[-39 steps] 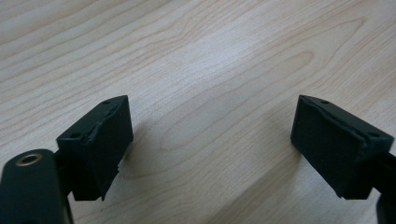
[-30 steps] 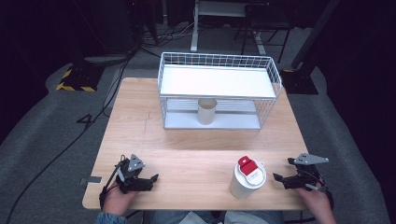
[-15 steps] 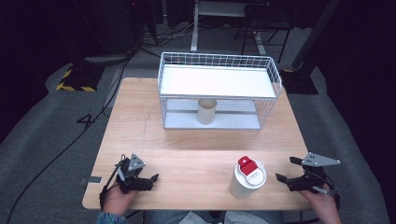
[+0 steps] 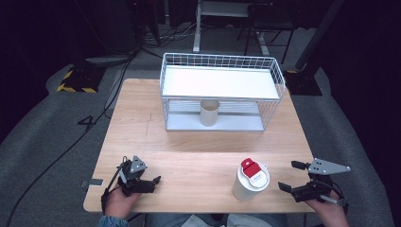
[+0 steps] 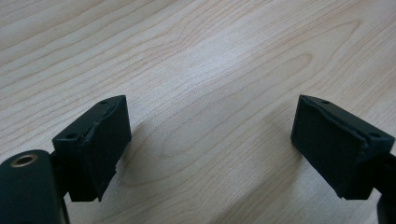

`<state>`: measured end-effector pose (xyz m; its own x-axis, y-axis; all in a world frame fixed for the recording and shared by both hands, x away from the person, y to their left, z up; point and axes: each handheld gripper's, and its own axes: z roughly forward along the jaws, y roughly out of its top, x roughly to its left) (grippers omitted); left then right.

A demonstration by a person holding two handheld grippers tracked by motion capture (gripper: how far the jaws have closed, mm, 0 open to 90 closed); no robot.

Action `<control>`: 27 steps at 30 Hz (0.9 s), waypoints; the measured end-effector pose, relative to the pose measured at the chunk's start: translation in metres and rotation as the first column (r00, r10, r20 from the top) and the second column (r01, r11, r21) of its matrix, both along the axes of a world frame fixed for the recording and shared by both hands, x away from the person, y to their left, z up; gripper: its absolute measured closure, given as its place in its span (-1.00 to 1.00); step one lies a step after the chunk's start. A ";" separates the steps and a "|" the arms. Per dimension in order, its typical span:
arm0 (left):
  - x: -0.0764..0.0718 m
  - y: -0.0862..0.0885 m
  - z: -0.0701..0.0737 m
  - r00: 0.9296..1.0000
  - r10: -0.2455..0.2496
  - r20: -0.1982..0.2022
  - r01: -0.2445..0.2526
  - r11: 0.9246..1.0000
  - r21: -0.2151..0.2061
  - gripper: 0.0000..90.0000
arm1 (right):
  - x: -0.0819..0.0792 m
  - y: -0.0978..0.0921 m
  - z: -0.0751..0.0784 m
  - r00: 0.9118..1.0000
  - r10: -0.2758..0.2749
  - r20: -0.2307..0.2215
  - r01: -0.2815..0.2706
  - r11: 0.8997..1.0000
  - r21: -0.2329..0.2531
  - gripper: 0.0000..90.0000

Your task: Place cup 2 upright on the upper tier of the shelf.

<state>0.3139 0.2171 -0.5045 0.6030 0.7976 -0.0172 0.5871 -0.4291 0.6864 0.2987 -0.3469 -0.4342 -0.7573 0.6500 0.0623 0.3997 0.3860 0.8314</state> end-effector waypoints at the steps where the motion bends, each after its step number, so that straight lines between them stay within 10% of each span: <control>1: 0.000 0.000 0.000 1.000 0.000 -0.002 0.000 1.000 0.002 -0.72 | -0.003 0.003 0.003 1.000 0.017 0.006 -0.017 1.000 0.013 -1.00; 27: 0.000 0.000 0.000 1.000 0.002 -0.003 -0.002 1.000 0.001 -0.72 | -0.015 0.057 -0.005 0.984 0.176 -0.008 -0.175 0.981 0.090 -1.00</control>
